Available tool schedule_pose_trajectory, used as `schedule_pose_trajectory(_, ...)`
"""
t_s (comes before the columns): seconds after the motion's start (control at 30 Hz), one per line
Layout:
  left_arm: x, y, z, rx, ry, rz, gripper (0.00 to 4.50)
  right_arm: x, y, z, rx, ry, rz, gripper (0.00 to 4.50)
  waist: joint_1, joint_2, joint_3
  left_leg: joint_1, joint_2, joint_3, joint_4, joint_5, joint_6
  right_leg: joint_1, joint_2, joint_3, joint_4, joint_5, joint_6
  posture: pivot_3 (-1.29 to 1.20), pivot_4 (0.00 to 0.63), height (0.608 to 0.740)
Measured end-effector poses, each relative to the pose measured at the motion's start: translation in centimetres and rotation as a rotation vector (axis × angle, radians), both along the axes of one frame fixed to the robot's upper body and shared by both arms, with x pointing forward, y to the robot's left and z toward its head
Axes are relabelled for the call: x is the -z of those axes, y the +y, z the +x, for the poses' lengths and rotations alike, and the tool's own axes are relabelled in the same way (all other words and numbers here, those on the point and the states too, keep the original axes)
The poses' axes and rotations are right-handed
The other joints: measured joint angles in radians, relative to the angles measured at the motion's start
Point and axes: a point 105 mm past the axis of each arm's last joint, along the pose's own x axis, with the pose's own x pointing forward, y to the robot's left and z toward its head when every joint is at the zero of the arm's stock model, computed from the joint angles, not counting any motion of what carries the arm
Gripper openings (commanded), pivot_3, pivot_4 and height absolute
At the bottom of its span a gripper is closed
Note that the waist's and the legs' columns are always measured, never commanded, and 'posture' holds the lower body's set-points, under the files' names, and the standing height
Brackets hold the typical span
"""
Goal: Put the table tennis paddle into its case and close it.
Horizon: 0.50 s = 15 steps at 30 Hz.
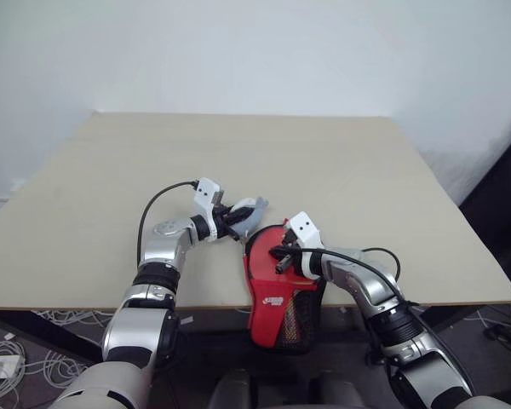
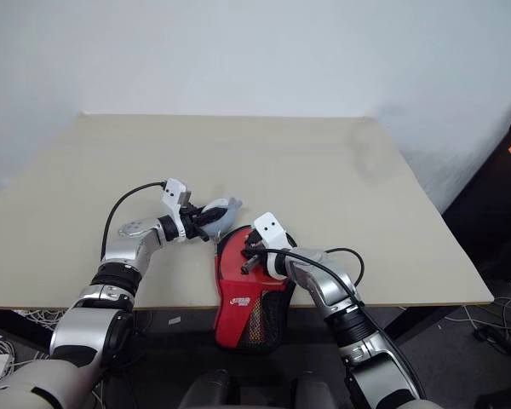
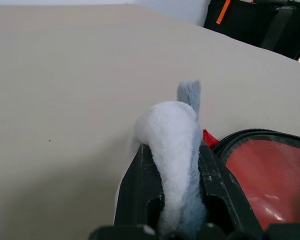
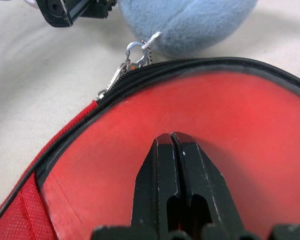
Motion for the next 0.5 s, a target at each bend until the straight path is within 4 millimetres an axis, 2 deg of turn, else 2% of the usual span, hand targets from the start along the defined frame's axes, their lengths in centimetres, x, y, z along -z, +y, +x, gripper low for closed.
schedule_pose_trajectory(0.5, -0.1, 0.56, -0.07, -0.009, -0.009, 0.012, 0.2, 0.52, 0.81, 0.41, -0.01, -0.031, 0.087, 0.0, -0.001, 0.0, 0.0, 0.002, 0.0, 0.0, 0.0, 0.0, 0.0, 0.002, 0.0, 0.0, 0.0, 0.0, 0.0, 0.0, 0.0, 0.74)
